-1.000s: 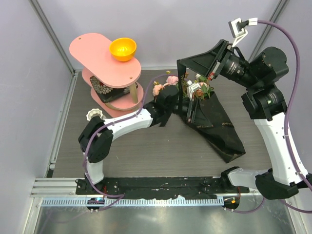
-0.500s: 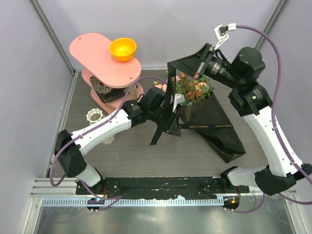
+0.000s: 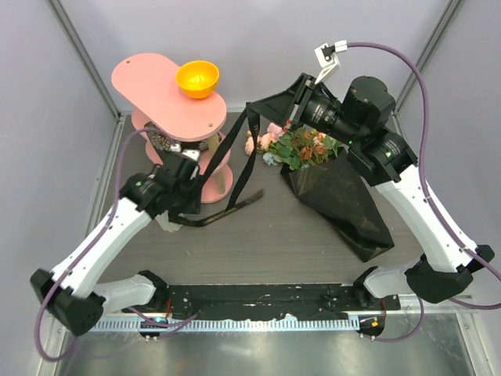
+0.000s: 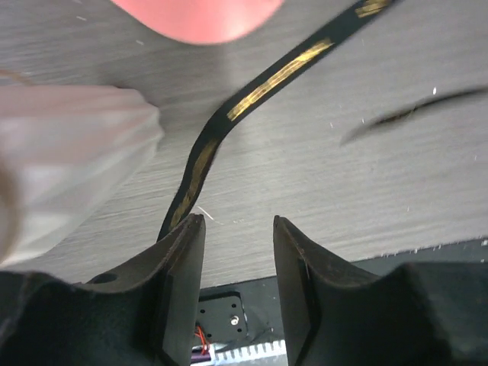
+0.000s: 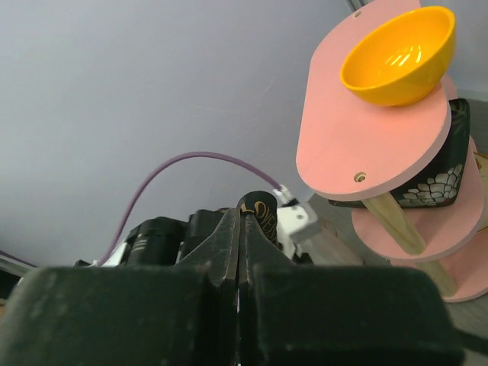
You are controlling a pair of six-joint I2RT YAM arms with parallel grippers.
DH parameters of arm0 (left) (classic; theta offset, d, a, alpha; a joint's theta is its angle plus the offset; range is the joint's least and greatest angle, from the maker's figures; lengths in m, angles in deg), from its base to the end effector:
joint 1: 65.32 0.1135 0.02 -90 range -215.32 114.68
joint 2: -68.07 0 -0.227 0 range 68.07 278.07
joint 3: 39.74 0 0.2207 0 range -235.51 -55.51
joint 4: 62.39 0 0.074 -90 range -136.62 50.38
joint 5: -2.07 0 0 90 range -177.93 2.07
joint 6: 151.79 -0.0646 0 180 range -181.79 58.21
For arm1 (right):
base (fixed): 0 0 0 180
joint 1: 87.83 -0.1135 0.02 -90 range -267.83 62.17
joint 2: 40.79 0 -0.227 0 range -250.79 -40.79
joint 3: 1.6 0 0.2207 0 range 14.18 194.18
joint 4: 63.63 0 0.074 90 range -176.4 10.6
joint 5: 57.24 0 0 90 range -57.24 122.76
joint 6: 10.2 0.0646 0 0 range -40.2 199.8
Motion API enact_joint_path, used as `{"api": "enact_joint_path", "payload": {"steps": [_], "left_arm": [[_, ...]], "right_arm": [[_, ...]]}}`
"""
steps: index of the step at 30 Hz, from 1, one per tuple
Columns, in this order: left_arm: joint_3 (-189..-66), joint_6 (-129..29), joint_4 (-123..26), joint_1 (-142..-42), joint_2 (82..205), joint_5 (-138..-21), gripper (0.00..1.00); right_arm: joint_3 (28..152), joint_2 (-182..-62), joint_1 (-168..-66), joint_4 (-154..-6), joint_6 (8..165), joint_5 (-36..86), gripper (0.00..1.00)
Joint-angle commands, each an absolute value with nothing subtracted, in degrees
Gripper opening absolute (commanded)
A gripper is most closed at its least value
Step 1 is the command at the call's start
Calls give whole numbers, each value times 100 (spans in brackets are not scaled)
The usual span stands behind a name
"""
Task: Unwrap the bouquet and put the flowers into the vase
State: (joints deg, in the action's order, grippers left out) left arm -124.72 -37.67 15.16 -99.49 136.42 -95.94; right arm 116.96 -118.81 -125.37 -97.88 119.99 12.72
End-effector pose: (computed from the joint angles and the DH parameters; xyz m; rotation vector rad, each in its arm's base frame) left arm 0.1828 -0.1132 0.2671 0.1826 2.6209 -0.1712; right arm 0.2042 0.1848 0.4938 -0.2768 1.5971 1.3327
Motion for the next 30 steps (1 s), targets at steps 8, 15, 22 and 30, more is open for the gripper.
{"api": "enact_joint_path", "payload": {"steps": [8,15,22,30], "left_arm": [[-12283,-3384,516,-9828,12845,-9136,50],[-12837,-3122,689,-9828,12766,-9898,71],[-12873,-2663,1034,-9828,11478,-11376,67],[-12899,-2857,594,-9837,10129,-11263,70]], "right_arm": [[10182,-11269,-12878,-9110,11566,1342,1],[8415,-11216,-13518,-8565,11391,1674,1],[8771,-12208,-14231,-7484,11741,2546,1],[9953,-13255,-14883,-6711,11979,2782,1]]}}
